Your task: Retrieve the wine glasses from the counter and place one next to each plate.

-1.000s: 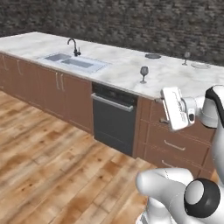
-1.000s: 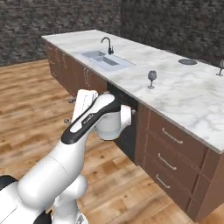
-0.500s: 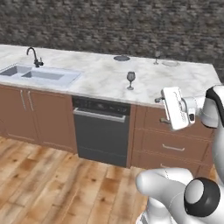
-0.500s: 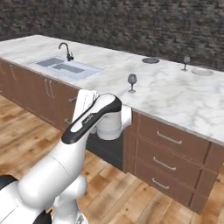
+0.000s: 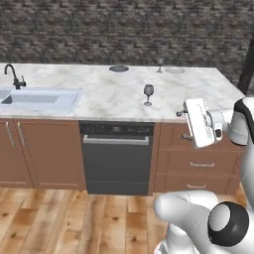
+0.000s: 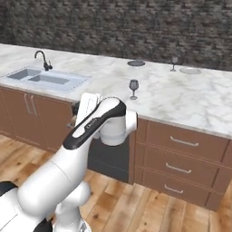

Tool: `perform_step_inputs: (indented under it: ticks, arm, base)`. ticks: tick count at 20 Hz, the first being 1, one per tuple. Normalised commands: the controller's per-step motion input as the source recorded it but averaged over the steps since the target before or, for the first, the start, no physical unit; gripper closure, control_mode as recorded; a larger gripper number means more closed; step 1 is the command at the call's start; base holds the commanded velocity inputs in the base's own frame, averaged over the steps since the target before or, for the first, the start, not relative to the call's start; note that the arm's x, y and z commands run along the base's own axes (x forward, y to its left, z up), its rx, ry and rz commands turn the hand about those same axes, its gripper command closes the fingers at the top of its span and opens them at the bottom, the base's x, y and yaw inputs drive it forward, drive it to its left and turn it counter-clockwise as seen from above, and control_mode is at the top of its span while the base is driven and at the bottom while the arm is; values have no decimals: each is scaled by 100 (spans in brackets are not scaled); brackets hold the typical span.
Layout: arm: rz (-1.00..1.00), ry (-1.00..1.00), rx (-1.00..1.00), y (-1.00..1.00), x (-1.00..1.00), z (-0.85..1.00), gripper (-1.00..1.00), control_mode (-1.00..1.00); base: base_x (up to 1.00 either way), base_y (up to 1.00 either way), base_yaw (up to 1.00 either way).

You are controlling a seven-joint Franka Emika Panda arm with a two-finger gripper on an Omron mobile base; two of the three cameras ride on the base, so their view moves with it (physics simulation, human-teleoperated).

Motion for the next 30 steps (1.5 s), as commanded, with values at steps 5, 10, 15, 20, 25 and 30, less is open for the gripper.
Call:
perform_step_inputs:
  ticks: [5, 10, 15, 20, 25, 30]
  arm:
    - [0, 0, 0, 0, 0, 0, -100, 100]
    - [0, 0, 0, 0, 0, 0, -100, 100]
    - [0, 0, 0, 0, 0, 0, -100, 100]
    - [0, 0, 0, 0, 0, 0, -100, 100]
    - [0, 0, 0, 0, 0, 0, -100, 100]
    - [0, 0, 0, 0, 0, 0, -100, 100]
  base:
    - [64, 46, -16]
    - [76, 16, -13]
    - [63, 3, -13]
    - [59, 29, -17]
    - [50, 34, -32]
    - [42, 4, -29]
